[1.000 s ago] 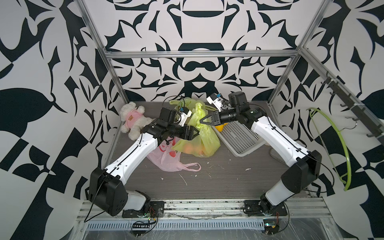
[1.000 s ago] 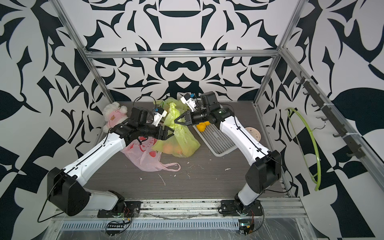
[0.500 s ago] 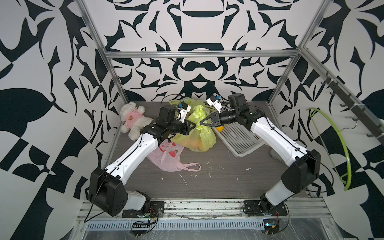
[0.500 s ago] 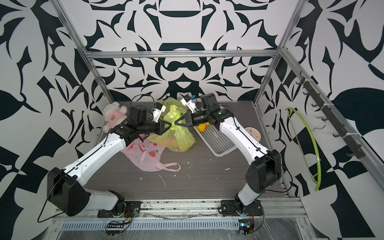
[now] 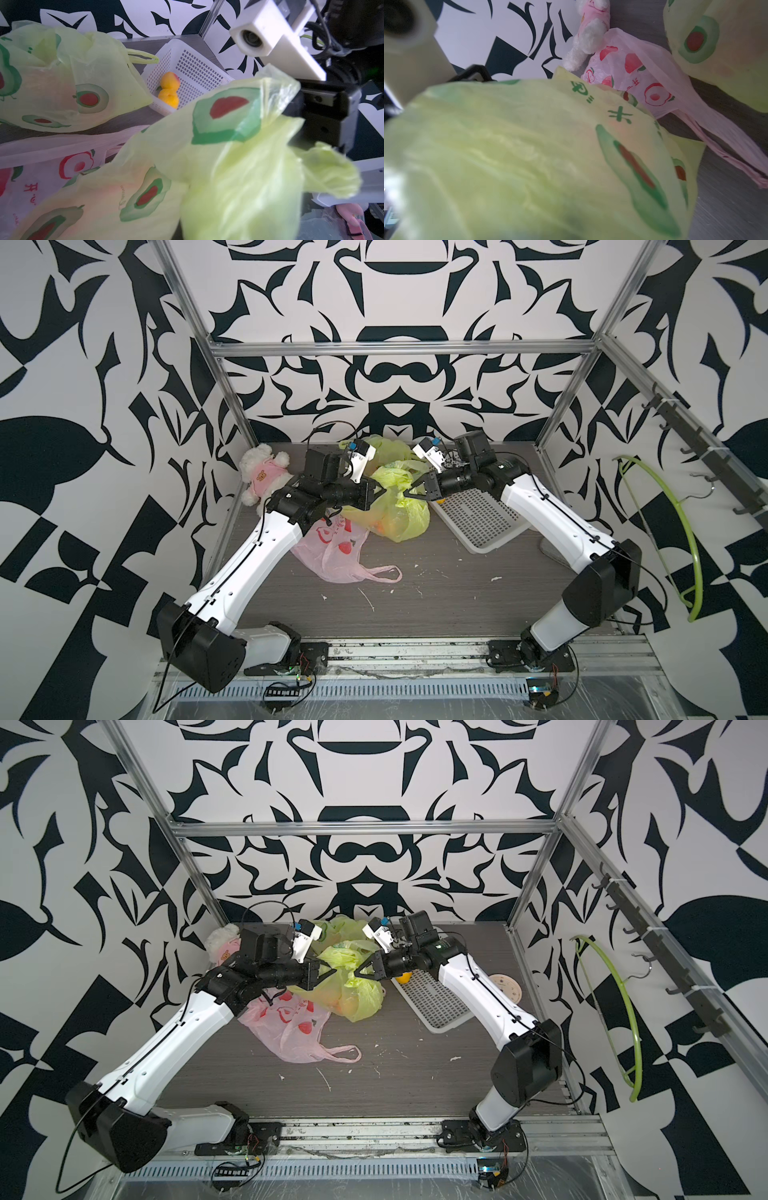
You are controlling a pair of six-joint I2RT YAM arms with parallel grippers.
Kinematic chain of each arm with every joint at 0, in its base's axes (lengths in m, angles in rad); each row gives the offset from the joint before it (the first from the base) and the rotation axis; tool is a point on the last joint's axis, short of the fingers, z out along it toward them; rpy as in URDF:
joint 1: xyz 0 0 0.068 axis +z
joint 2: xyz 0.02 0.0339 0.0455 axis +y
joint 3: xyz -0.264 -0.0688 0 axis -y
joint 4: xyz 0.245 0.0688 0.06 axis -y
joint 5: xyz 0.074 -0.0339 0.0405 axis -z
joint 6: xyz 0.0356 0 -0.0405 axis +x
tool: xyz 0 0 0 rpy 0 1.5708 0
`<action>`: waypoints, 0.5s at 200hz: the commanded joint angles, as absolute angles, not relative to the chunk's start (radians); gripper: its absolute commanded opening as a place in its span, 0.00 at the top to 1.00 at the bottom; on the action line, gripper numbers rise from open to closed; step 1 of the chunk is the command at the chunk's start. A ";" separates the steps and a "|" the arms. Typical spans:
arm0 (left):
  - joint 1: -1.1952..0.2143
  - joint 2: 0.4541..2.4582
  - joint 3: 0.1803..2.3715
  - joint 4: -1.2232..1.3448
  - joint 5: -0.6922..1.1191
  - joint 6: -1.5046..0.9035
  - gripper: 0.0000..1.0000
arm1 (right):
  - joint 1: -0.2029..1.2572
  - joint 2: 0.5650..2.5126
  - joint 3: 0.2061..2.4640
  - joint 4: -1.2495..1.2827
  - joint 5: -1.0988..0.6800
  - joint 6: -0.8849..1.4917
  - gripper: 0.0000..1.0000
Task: Place the peach into a plastic bag & tie a knot
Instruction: Cross the plastic bag at the center of the board.
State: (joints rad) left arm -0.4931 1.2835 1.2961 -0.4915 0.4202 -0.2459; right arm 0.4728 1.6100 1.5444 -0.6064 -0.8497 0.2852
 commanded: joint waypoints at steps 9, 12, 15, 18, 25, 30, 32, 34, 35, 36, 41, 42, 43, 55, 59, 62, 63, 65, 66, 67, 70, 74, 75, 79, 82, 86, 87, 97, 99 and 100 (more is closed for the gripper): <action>-0.491 1.253 1.339 -0.564 0.483 -0.230 1.00 | 0.469 1.544 1.570 -0.627 -0.734 0.258 1.00; -0.492 1.252 1.338 -0.569 0.488 -0.229 1.00 | 0.469 1.540 1.571 -0.627 -0.721 0.258 1.00; -0.491 1.253 1.336 -0.572 0.492 -0.230 1.00 | 0.469 1.536 1.572 -0.626 -0.703 0.258 1.00; -0.491 1.252 1.333 -0.576 0.498 -0.230 1.00 | 0.468 1.532 1.572 -0.625 -0.689 0.259 1.00; -0.494 1.249 1.325 -0.579 0.513 -0.233 1.00 | 0.469 1.524 1.571 -0.618 -0.658 0.263 1.00; -0.497 1.246 1.318 -0.581 0.523 -0.237 1.00 | 0.468 1.519 1.569 -0.610 -0.634 0.269 1.00; -0.498 1.245 1.315 -0.581 0.527 -0.238 1.00 | 0.468 1.516 1.568 -0.606 -0.623 0.273 1.00; -0.500 1.243 1.313 -0.581 0.531 -0.241 1.00 | 0.467 1.513 1.567 -0.602 -0.614 0.276 1.00; -0.502 1.243 1.311 -0.581 0.533 -0.241 1.00 | 0.467 1.512 1.566 -0.600 -0.609 0.278 1.00; -0.502 1.242 1.310 -0.581 0.535 -0.241 1.00 | 0.468 1.511 1.565 -0.597 -0.602 0.279 1.00; -0.511 1.238 1.303 -0.581 0.542 -0.245 1.00 | 0.468 1.506 1.561 -0.586 -0.580 0.285 1.00; -0.513 1.238 1.302 -0.581 0.543 -0.245 1.00 | 0.469 1.504 1.561 -0.584 -0.577 0.286 1.00; -0.515 1.237 1.300 -0.581 0.544 -0.246 1.00 | 0.468 1.503 1.560 -0.582 -0.575 0.289 1.00; -0.544 1.233 1.287 -0.580 0.543 -0.254 1.00 | 0.468 1.494 1.549 -0.541 -0.540 0.311 1.00; -0.554 1.234 1.283 -0.579 0.543 -0.258 1.00 | 0.469 1.491 1.544 -0.525 -0.530 0.319 1.00; -0.561 1.235 1.280 -0.576 0.540 -0.261 1.00 | 0.467 1.489 1.541 -0.518 -0.523 0.324 1.00; -0.564 1.236 1.279 -0.576 0.539 -0.262 1.00 | 0.468 1.489 1.540 -0.514 -0.522 0.325 1.00; -0.569 1.236 1.278 -0.574 0.537 -0.264 1.00 | 0.468 1.488 1.538 -0.505 -0.519 0.329 1.00; -0.571 1.237 1.276 -0.573 0.535 -0.266 1.00 | 0.468 1.488 1.537 -0.500 -0.518 0.332 1.00; -0.575 1.237 1.276 -0.573 0.533 -0.266 1.00 | 0.468 1.487 1.536 -0.495 -0.517 0.335 1.00; -0.584 1.239 1.274 -0.569 0.528 -0.270 1.00 | 0.469 1.487 1.533 -0.479 -0.513 0.344 1.00; -0.595 1.242 1.271 -0.562 0.524 -0.274 1.00 | 0.470 1.487 1.528 -0.459 -0.510 0.356 1.00; -0.597 1.242 1.270 -0.560 0.524 -0.275 1.00 | 0.470 1.487 1.528 -0.454 -0.510 0.360 1.00; -0.607 1.244 1.265 -0.551 0.522 -0.282 1.00 | 0.471 1.487 1.526 -0.436 -0.507 0.373 1.00; -0.613 1.245 1.261 -0.540 0.520 -0.288 1.00 | 0.471 1.488 1.524 -0.424 -0.502 0.381 1.00; -0.623 1.247 1.256 -0.526 0.521 -0.296 1.00 | 0.474 1.489 1.525 -0.408 -0.495 0.388 1.00; -0.625 1.247 1.254 -0.523 0.520 -0.298 1.00 | 0.476 1.488 1.525 -0.404 -0.493 0.390 1.00; -0.643 1.252 1.239 -0.481 0.522 -0.317 1.00 | 0.486 1.490 1.525 -0.375 -0.455 0.407 1.00; -0.646 1.254 1.237 -0.471 0.524 -0.322 1.00 | 0.489 1.490 1.525 -0.373 -0.447 0.409 1.00; -0.648 1.254 1.236 -0.467 0.526 -0.325 1.00 | 0.490 1.489 1.526 -0.370 -0.444 0.410 1.00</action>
State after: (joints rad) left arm -0.6098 1.2652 1.2743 -0.5392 0.5018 -0.2775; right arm 0.4767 1.5032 1.5345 -0.5076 -0.5694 0.3428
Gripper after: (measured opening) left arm 0.041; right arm 0.047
